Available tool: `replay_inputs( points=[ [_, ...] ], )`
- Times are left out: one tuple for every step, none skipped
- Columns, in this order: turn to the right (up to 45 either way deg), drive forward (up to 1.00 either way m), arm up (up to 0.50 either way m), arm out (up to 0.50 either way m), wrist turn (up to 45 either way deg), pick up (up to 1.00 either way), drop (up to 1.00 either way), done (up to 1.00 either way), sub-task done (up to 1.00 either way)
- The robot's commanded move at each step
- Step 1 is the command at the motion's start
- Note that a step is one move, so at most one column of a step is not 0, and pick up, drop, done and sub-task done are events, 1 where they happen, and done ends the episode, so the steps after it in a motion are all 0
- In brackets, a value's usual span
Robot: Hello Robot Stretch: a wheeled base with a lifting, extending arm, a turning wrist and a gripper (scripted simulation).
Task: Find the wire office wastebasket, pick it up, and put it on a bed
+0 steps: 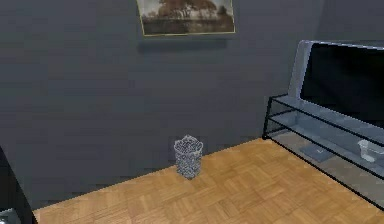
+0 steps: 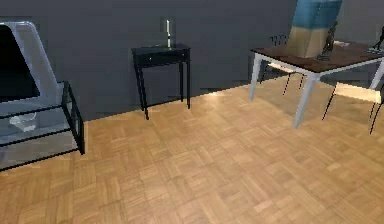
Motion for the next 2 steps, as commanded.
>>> replay_inputs(
  points=[
    [0.0,0.90,0.00,0.00,0.0,0.00,0.00,0.00,0.00],
    [-45.0,0.00,0.00,0.00,0.0,0.00,0.00,0.00,0.00]
  ],
)
